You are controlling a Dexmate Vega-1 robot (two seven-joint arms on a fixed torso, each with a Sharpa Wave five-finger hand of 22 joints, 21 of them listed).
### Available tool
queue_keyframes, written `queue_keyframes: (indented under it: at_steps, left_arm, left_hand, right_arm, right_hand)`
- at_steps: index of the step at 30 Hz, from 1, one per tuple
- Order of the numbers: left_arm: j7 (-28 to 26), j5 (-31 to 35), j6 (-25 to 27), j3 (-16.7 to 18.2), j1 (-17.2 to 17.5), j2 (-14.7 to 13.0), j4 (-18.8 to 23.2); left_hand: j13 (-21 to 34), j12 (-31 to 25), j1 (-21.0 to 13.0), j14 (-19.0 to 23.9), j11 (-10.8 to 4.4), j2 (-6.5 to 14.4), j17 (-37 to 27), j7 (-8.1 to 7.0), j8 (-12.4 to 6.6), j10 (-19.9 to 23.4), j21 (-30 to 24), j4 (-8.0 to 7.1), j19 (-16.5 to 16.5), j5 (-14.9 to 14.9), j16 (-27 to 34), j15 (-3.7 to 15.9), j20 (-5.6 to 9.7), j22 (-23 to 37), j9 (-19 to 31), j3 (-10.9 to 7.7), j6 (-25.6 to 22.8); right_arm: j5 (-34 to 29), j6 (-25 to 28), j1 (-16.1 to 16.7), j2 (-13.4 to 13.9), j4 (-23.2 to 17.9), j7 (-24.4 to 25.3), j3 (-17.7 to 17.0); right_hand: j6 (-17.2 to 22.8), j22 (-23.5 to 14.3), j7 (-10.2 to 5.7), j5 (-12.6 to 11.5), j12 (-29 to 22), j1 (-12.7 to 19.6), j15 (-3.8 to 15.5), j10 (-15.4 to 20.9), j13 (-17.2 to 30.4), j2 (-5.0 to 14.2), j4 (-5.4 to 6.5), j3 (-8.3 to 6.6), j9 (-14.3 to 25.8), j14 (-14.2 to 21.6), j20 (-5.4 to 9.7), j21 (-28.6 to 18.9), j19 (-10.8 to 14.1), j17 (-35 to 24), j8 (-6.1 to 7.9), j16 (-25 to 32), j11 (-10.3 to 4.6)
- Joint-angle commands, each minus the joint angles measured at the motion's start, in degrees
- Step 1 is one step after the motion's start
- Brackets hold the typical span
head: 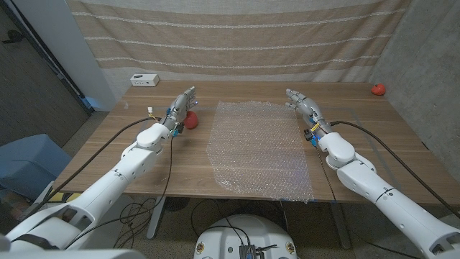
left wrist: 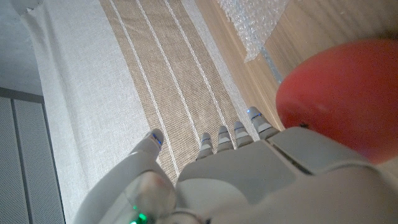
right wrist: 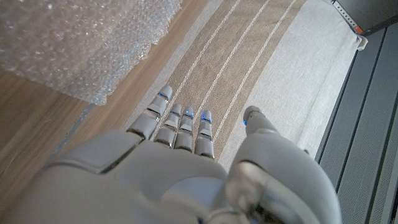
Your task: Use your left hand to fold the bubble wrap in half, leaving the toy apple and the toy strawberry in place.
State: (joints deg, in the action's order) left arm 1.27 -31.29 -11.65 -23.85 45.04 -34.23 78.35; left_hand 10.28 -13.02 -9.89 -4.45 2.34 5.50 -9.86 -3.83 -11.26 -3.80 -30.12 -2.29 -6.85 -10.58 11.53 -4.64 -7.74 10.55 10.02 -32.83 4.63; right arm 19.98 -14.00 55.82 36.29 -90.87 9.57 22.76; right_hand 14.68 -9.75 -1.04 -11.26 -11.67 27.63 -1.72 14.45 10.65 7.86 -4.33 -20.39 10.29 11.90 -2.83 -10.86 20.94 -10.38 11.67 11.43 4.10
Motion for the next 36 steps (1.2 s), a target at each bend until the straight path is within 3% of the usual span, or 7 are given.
queue_keyframes:
  at_steps: [1,10,17,24,27,36]
  left_arm:
    - [-5.71,7.55,9.83,-2.00,-1.60,-4.17,6.60]
    - [-6.27,13.04,14.92,-4.21,-4.49,-6.60,8.60]
    - [-7.19,17.45,19.12,-5.65,-6.56,-7.97,10.28]
    - [-6.97,22.34,23.53,-7.83,-9.94,-8.69,11.03]
    - [-6.55,24.31,24.63,-8.89,-11.56,-8.54,10.38]
    - [-3.10,29.15,26.64,-12.60,-16.47,-7.47,7.45]
  left_hand:
    - [0.34,-0.39,-0.73,0.88,-0.18,-0.84,-0.06,-0.25,-0.29,0.89,0.01,0.98,0.34,0.11,0.19,-0.21,-0.81,0.09,0.09,-0.16,-0.45]
    - [0.40,-0.37,-1.41,1.37,-0.42,-1.54,-0.08,-0.56,-0.21,1.41,0.14,2.08,0.77,0.18,0.07,-0.25,-1.00,0.08,0.12,-0.02,-0.89]
    - [0.44,-0.28,-2.59,1.82,-0.46,-1.95,-0.10,-0.83,-0.26,1.78,0.17,3.51,1.54,0.21,-0.05,0.26,0.17,0.06,0.15,-0.18,-1.48]
    - [0.47,-0.19,-3.82,2.17,-0.80,-2.17,-0.11,-0.73,-0.39,2.03,0.31,4.85,1.94,0.24,-0.14,0.59,0.21,0.05,0.17,-0.42,-2.12]
    - [0.49,-0.20,-4.90,3.52,-1.12,-2.33,-0.11,-0.79,-0.53,2.53,0.25,6.04,2.79,0.30,0.14,0.72,-0.14,0.06,0.20,-0.60,-2.97]
    - [0.54,-0.31,-6.20,4.61,-1.78,-2.65,-0.14,-1.00,-0.68,3.50,0.29,7.63,3.73,0.50,0.16,1.15,-1.08,0.11,0.23,-0.68,-4.37]
  right_arm:
    - [-7.10,6.94,4.72,7.71,-10.27,2.68,0.08]
    - [-11.62,13.11,9.80,11.58,-18.57,5.74,-0.38]
    - [-13.10,16.63,14.18,13.00,-22.99,8.49,-1.57]
    - [-15.17,20.39,17.94,14.22,-26.91,11.28,-2.70]
    - [-16.37,20.62,19.23,14.48,-27.86,12.40,-2.93]
    - [-20.13,24.36,22.11,14.90,-31.34,14.84,-2.92]
  right_hand:
    - [0.94,-0.25,-0.07,-0.36,-0.38,1.06,0.01,0.77,0.20,0.13,-0.75,-0.37,0.27,1.16,-0.81,-0.54,0.25,0.04,0.31,0.37,0.09]
    - [1.55,-0.28,-0.14,-0.23,-0.50,1.70,0.04,1.53,0.21,0.19,-1.47,-0.88,0.29,1.56,-0.64,-0.63,0.48,0.03,0.33,0.32,0.16]
    - [1.89,-0.28,-0.07,-0.15,-0.50,2.35,0.10,1.88,0.22,0.19,-2.13,-1.28,0.30,1.74,-0.37,-0.68,0.66,0.07,0.31,0.23,0.11]
    - [2.25,-0.28,-0.02,-0.09,-0.45,2.97,0.13,2.04,0.23,0.18,-2.72,-1.63,0.31,1.84,-0.23,-0.70,0.75,0.10,0.32,0.14,0.09]
    - [3.10,-0.29,0.08,0.07,-0.72,3.49,0.36,3.13,0.24,0.42,-3.15,-1.96,0.33,2.47,-0.24,-0.73,0.90,0.02,0.48,0.33,-0.03]
    - [6.20,-0.32,0.35,0.54,-1.21,5.12,0.96,5.88,0.27,0.81,-4.34,-2.83,0.36,4.95,-0.35,-1.15,2.33,-0.15,1.03,0.99,0.01]
